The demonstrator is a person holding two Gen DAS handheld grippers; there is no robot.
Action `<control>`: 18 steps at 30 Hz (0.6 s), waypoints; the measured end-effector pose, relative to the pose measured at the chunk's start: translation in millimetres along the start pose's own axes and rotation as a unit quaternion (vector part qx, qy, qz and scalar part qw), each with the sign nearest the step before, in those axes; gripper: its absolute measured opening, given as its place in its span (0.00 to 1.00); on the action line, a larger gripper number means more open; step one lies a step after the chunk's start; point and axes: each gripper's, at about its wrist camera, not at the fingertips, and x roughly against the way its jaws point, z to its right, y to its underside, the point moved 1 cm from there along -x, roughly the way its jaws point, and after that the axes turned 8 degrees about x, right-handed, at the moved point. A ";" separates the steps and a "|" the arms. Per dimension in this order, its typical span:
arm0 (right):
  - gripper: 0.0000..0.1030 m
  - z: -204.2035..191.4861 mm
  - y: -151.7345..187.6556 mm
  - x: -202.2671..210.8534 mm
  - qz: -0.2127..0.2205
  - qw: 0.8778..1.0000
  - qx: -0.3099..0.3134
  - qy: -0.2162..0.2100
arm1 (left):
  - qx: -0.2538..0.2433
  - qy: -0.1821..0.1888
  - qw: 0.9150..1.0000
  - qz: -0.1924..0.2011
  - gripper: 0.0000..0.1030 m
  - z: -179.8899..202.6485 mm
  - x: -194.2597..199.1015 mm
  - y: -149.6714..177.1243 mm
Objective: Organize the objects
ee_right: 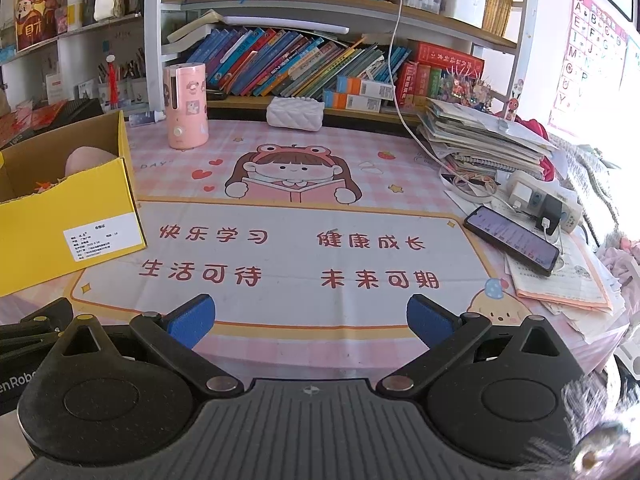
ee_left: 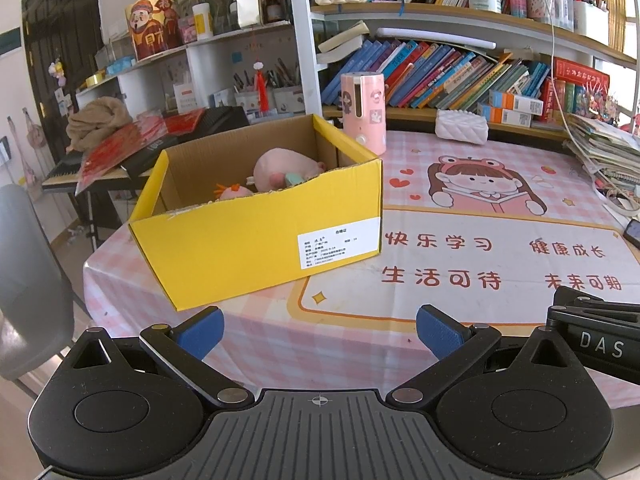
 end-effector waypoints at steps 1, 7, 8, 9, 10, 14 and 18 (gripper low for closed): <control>1.00 -0.1 0.0 0.0 0.000 1.000 0.000 0.000 | 0.000 0.000 1.000 0.000 1.00 0.0 0.0 -0.1; 1.00 0.2 0.0 -0.1 0.000 1.000 0.001 0.000 | 0.002 0.000 1.000 -0.006 1.00 -0.4 -2.4 1.9; 1.00 -0.3 0.0 0.0 0.000 1.000 0.001 0.000 | 0.002 0.000 1.000 -0.006 1.00 -0.2 -2.9 1.6; 1.00 -0.2 0.1 0.0 0.000 1.000 0.000 0.000 | 0.002 0.000 1.000 -0.006 1.00 -0.2 -2.9 1.6; 1.00 -0.2 0.2 0.0 0.000 1.000 0.000 0.000 | 0.002 0.001 1.000 -0.007 1.00 -0.2 -2.8 1.4; 1.00 -0.2 0.2 0.5 0.000 1.000 0.001 0.001 | 0.002 0.001 1.000 -0.009 1.00 0.3 -2.8 2.0; 1.00 3.8 0.6 1.0 0.000 1.000 0.000 0.004 | 0.001 0.004 1.000 -0.011 1.00 1.2 -2.6 1.8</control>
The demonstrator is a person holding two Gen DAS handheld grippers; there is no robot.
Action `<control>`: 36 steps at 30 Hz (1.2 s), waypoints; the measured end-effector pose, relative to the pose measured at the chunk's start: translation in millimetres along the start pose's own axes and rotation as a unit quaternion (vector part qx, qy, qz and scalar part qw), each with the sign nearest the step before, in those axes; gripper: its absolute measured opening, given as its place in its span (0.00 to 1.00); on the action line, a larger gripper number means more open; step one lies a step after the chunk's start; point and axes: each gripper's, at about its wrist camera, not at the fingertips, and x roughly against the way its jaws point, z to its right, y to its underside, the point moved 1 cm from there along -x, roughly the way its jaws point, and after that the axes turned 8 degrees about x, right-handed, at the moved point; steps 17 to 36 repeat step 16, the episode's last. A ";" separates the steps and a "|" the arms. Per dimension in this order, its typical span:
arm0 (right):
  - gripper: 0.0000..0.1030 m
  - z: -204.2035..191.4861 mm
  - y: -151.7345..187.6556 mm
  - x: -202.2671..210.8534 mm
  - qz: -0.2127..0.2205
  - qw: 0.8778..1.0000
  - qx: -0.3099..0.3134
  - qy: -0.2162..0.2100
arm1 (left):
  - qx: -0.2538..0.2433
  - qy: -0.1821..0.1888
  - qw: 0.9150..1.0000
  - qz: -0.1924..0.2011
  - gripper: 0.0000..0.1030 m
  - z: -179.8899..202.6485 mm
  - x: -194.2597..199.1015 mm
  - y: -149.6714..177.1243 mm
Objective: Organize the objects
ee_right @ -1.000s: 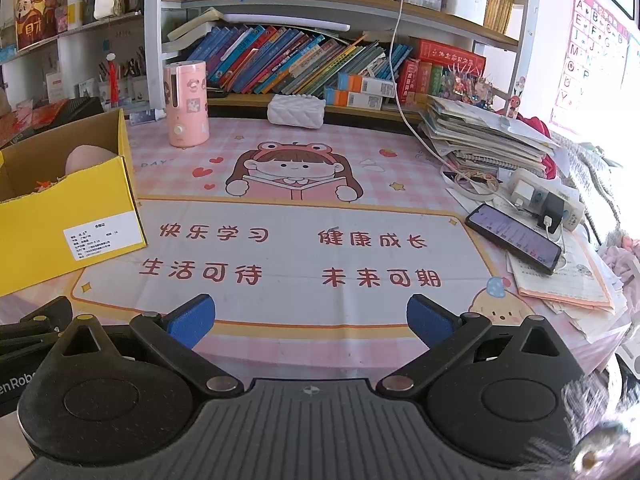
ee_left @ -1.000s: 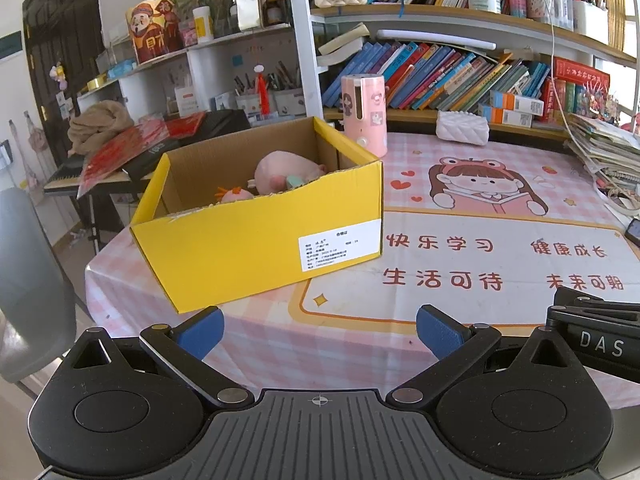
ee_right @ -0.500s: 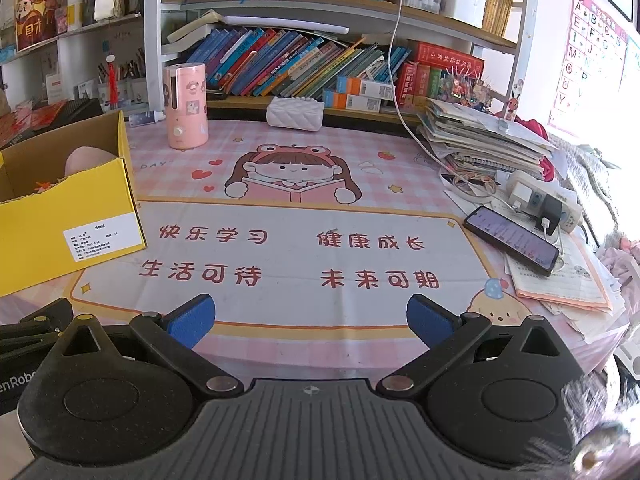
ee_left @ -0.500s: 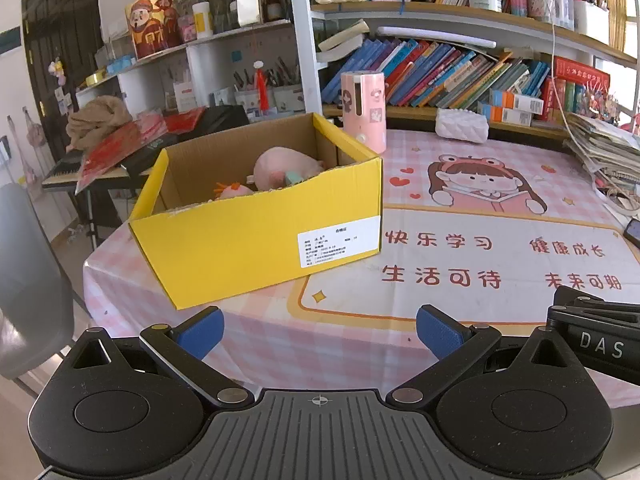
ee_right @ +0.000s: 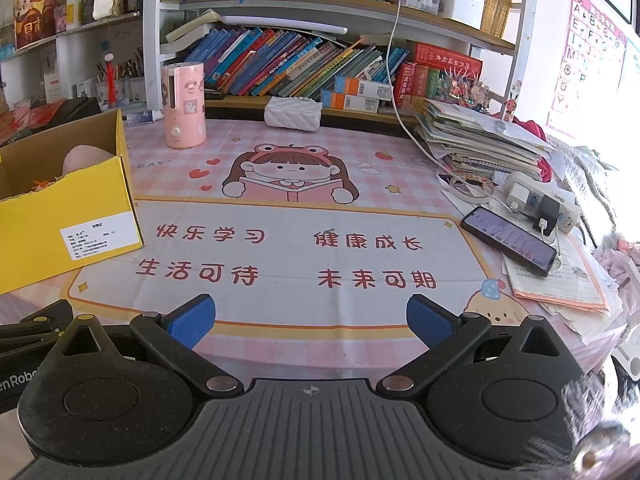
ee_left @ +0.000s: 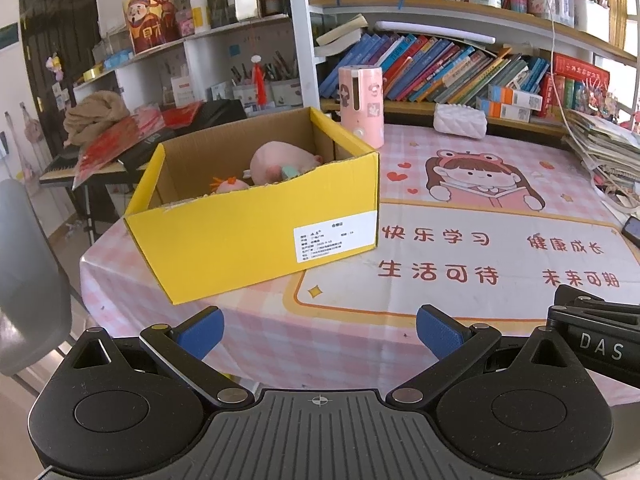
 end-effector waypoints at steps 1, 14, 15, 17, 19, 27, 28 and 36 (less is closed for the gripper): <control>1.00 0.9 -0.1 0.0 0.000 1.000 0.000 0.001 | 0.000 0.000 1.000 0.000 1.00 0.4 0.1 -0.2; 1.00 -1.7 -0.2 1.4 0.002 1.000 0.000 0.001 | 0.002 0.000 1.000 0.003 1.00 -1.1 2.4 -1.5; 1.00 -1.8 -0.5 1.2 0.002 1.000 0.000 0.001 | 0.002 0.000 1.000 0.002 1.00 -2.5 2.3 -2.5; 1.00 -2.9 -1.2 1.2 0.002 1.000 0.000 0.000 | 0.003 0.001 1.000 0.001 1.00 -3.2 2.2 -3.0; 1.00 -2.9 -1.2 1.2 0.002 1.000 0.000 0.000 | 0.003 0.001 1.000 0.001 1.00 -3.2 2.2 -3.0; 1.00 -2.9 -1.2 1.2 0.002 1.000 0.000 0.000 | 0.003 0.001 1.000 0.001 1.00 -3.2 2.2 -3.0; 1.00 -2.9 -1.2 1.2 0.002 1.000 0.000 0.000 | 0.003 0.001 1.000 0.001 1.00 -3.2 2.2 -3.0; 1.00 -2.9 -1.2 1.2 0.002 1.000 0.000 0.000 | 0.003 0.001 1.000 0.001 1.00 -3.2 2.2 -3.0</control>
